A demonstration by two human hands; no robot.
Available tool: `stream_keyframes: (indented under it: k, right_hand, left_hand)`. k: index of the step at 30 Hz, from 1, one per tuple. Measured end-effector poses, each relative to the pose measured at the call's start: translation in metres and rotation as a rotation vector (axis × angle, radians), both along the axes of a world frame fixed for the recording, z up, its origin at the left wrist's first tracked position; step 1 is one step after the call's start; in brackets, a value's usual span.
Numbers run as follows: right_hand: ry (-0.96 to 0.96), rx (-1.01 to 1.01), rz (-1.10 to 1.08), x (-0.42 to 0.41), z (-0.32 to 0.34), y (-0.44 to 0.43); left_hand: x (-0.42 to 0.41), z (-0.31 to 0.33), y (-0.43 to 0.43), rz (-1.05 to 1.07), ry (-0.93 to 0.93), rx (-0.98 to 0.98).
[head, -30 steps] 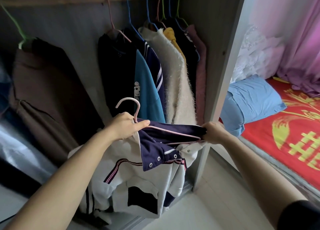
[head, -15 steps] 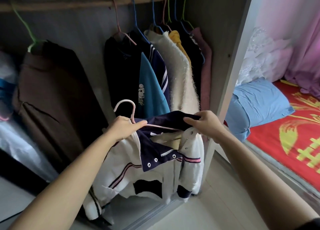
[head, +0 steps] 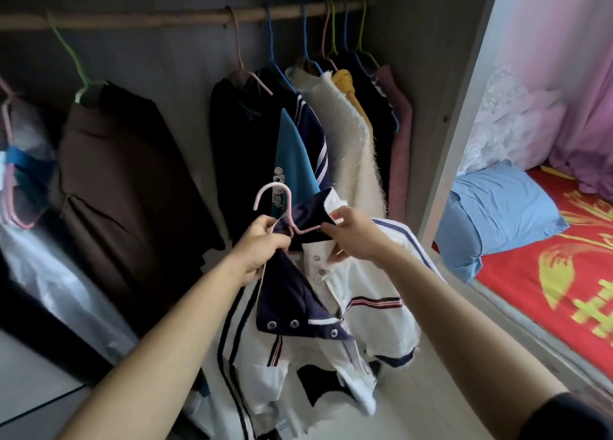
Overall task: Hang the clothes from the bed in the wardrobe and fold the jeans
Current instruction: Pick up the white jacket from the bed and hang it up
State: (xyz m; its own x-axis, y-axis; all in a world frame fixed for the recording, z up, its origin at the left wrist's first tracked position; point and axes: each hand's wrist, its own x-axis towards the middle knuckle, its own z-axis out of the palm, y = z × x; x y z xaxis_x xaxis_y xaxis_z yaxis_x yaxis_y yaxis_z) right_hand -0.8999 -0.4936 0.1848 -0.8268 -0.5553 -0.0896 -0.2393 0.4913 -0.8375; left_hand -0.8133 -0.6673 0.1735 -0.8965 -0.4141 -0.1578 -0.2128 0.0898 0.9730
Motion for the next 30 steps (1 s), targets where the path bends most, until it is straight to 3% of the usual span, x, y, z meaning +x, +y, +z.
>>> stream_keyframes:
  k: [2,4,6,8,10,11,13,16,18,21,24,28,30]
  right_hand:
    - [0.069,-0.013,-0.14,-0.017,0.005,0.014]
    - [-0.057,-0.332,-0.295,-0.029,0.011,0.028]
    - [-0.209,-0.604,-0.271,-0.029,0.011,0.031]
    - [-0.095,-0.436,-0.159,-0.025,0.005,0.03]
    - [0.298,-0.04,-0.102,-0.032,0.002,0.039]
    - [0.501,0.061,-0.131,-0.038,0.004,0.045]
    - [0.68,0.051,-0.111,-0.048,0.012,0.057]
    - [0.614,0.101,0.154,-0.052,0.013,0.058]
    - [0.604,0.101,0.213,-0.047,0.007,0.052]
    - [0.844,0.107,0.131,-0.044,0.008,0.042]
    - [1.079,-0.013,-0.006,-0.042,0.017,0.031]
    - [1.146,-0.138,-0.124,-0.046,0.031,0.022]
    - [1.149,-0.156,-0.149,-0.05,0.034,0.024]
  left_hand:
    - [0.0,0.0,-0.002,0.044,0.022,0.032]
    - [-0.001,0.004,-0.007,0.075,0.037,0.032]
    - [-0.007,0.013,-0.009,0.079,0.079,0.044]
    - [-0.013,0.028,-0.01,0.111,0.14,0.02]
    - [-0.016,0.041,-0.012,0.151,0.196,-0.02]
    - [-0.017,0.046,-0.015,0.166,0.22,-0.037]
    - [-0.017,0.055,-0.022,0.19,0.262,-0.057]
    - [-0.017,0.07,-0.034,0.218,0.3,-0.056]
    - [-0.016,0.082,-0.043,0.222,0.303,-0.053]
    - [-0.009,0.098,-0.059,0.125,0.285,-0.096]
    - [-0.005,0.109,-0.075,0.08,0.325,-0.148]
    - [0.006,0.103,-0.104,0.107,0.506,-0.38]
    - [0.016,0.091,-0.119,0.12,0.477,-0.502]
